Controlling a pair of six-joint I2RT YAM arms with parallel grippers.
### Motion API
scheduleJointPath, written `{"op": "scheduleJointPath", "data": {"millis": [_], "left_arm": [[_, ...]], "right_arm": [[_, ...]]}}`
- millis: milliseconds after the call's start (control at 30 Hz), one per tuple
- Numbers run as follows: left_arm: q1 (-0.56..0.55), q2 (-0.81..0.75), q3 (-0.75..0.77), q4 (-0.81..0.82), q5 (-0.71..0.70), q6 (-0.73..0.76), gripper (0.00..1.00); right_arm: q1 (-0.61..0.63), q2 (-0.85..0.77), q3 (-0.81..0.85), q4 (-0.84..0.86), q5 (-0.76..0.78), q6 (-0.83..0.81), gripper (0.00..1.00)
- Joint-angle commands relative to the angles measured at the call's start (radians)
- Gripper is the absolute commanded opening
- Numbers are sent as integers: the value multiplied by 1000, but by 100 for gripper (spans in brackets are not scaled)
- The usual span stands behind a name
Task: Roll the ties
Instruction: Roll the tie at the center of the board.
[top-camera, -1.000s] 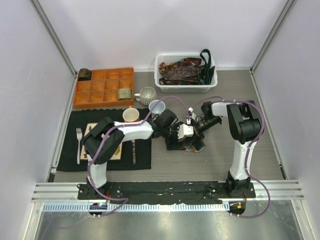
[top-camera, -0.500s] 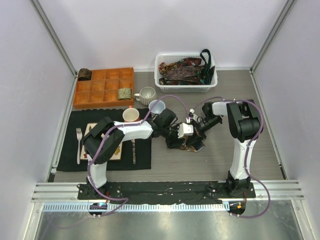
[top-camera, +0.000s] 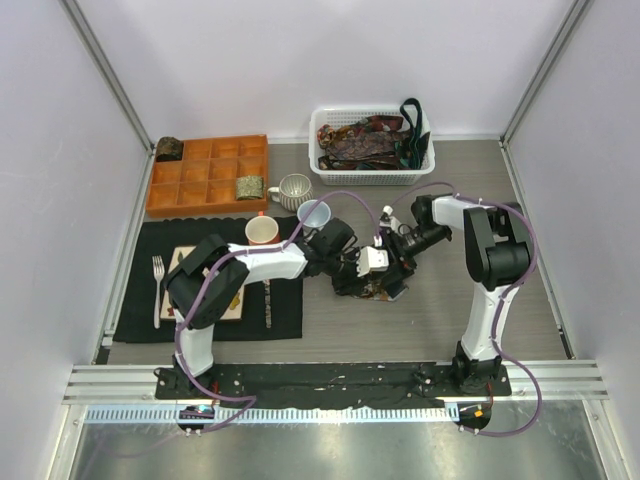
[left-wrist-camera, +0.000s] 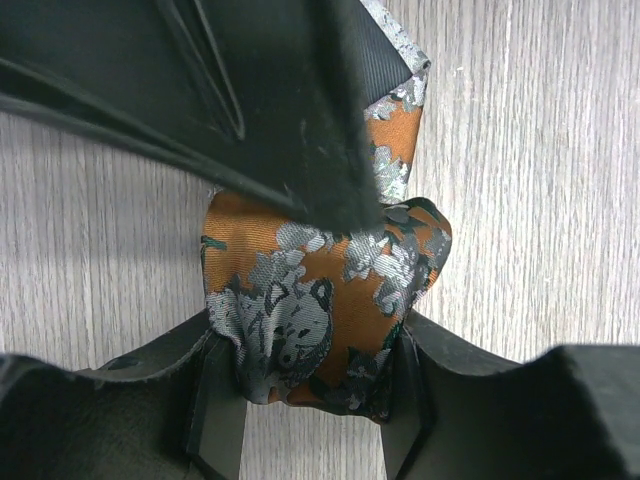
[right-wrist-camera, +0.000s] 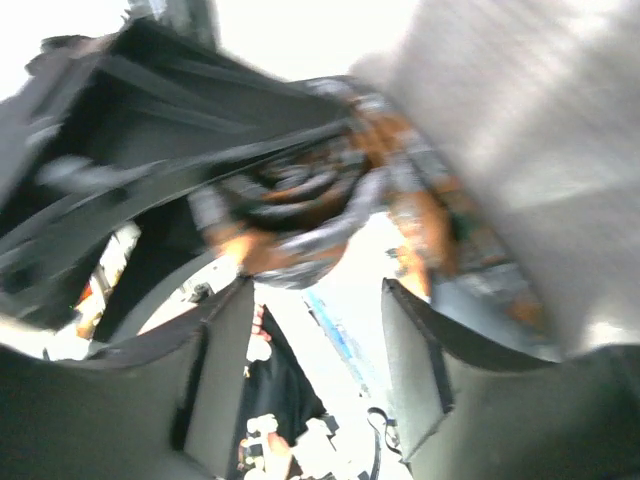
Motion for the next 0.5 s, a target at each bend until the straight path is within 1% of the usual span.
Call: {"op": "scheduleJointPath", "data": {"millis": [0,33,167,267,300,400,433,467], "left_arm": [[-21,28,15,-88,-66,-13,41],[-23,31,21,-94,-70,-18,42],[-26,44,41,-103,-83,-24,43],[-24,45,39,-111,-84,-22,43],[-24,42,38,-111,-81,-21,44],[-24,36,33,-110,-61,-21,46],[-24,30,31,-108,-58,-19,47],[-26,27,30,-107,-54,-19,52]], "right_arm": [[12,-87,7,-82,-133,-105,63],[18,-82,10,-82,-135,-103,64],[31,-64,18,-51,-136,-74,64],[32,-60,17,-4,-92,-37,59],[32,-59,13,10,-75,-5,55],[31,-30,4,46,17,21,33],[29,-19,3,49,37,21,23],[26,-10,0,49,51,21,18]]}}
